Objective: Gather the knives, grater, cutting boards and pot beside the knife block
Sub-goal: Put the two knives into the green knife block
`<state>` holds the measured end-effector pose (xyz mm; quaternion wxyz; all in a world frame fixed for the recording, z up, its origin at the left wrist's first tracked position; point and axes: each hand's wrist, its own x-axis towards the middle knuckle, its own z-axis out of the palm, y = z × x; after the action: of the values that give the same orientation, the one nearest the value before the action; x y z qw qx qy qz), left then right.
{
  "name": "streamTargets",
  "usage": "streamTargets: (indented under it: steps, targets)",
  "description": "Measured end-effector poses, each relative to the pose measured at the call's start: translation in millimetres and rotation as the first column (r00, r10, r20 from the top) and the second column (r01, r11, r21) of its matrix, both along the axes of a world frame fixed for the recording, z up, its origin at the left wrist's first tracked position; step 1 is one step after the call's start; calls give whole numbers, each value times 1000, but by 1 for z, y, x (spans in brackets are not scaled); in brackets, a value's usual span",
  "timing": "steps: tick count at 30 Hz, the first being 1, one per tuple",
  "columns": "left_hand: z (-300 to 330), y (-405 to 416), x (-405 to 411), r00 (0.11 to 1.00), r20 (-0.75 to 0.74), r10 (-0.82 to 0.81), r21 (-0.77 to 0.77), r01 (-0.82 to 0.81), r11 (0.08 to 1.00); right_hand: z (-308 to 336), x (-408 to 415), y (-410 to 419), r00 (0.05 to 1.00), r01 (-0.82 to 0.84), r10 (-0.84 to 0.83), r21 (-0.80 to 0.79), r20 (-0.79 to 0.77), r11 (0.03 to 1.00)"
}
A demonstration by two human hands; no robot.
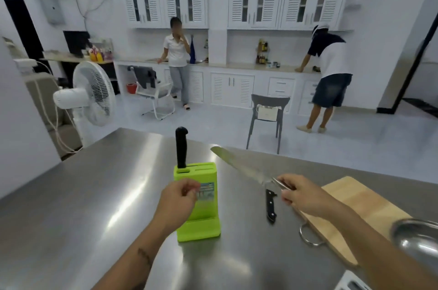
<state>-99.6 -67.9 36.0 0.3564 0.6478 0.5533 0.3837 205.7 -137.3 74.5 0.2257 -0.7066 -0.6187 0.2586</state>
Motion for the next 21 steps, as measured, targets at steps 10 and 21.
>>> streamTargets:
  steps: [10, 21]
  targets:
    - [0, 48, -49, 989, 71, 132, 33, -134, 990, 56, -40, 19, 921, -45, 69, -73, 384, 996]
    - [-6, 73, -33, 997, -48, -65, -14, 64, 998, 110, -50, 33, 764, -49, 111, -114, 635, 992]
